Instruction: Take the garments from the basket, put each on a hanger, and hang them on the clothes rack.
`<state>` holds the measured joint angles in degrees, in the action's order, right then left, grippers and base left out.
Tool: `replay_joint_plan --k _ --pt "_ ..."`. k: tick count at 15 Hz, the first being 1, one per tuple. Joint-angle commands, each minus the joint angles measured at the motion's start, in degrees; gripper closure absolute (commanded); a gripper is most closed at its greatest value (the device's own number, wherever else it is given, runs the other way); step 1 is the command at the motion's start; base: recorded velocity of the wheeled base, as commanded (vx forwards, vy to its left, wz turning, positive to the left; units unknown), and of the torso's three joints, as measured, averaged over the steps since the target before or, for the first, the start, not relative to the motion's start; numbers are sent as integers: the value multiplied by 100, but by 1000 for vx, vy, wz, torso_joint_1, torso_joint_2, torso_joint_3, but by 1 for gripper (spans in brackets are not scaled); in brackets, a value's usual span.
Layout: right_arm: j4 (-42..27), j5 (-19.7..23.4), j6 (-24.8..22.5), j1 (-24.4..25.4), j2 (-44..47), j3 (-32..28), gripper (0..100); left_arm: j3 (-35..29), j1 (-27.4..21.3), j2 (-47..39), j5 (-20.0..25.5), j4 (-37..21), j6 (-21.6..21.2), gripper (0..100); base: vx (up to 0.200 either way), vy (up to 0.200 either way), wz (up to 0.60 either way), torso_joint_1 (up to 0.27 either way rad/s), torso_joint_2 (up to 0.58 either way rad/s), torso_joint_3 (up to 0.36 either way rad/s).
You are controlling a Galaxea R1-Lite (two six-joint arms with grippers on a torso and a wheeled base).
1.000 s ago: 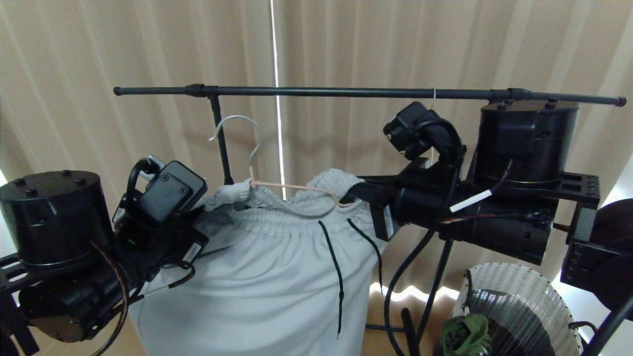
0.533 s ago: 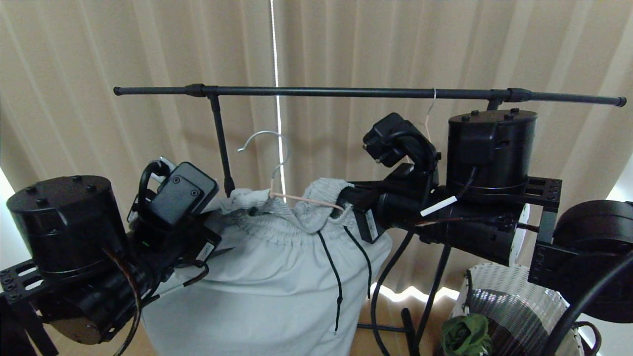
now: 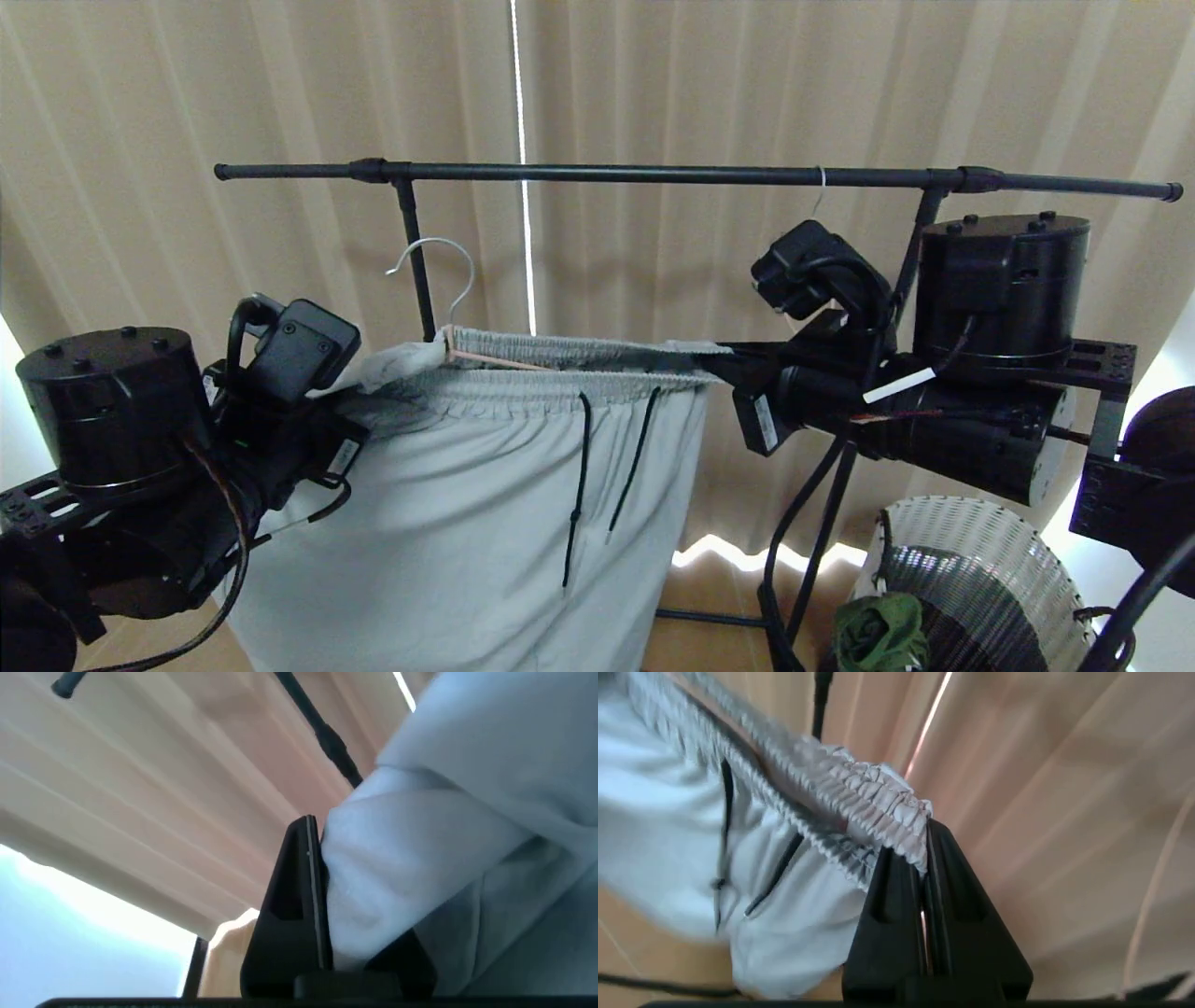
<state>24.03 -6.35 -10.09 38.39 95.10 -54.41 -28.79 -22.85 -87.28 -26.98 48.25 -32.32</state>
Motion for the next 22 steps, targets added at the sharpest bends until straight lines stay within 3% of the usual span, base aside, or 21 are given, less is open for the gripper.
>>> replay_joint_plan --k 1,3,4,5,11,12,17,19,22 --pt "-3 -6 -19 -7 -176 114 100 -39 8 -17 -18 0 15 100 0 0 0 0 0 0" --pt "14 29 -230 28 -150 229 100 -179 -194 1 8 0 551 100 0 0 0 0 0 0" --pt "14 29 -230 28 -150 229 100 -179 -194 1 8 0 551 100 0 0 0 0 0 0" --pt "41 46 -239 46 -70 229 100 -223 -475 10 0 0 947 100 0 0 0 0 0 0" --pt "14 37 -239 389 17 202 100 -329 -581 -8 35 0 1114 100 0 0 0 0 0 0" --pt "14 37 -239 389 9 220 0 -320 -581 -8 35 0 1122 100 0 0 0 0 0 0" --pt "190 2 -318 398 17 194 0 -355 -669 -25 35 0 1122 100 0 0 0 0 0 0" --pt "471 20 -915 398 132 114 0 -320 -844 -25 52 0 1122 100 0 0 0 0 0 0" --pt "920 -6 -1118 406 395 -44 0 -276 -1038 -34 61 0 1105 100 0 0 0 0 0 0"
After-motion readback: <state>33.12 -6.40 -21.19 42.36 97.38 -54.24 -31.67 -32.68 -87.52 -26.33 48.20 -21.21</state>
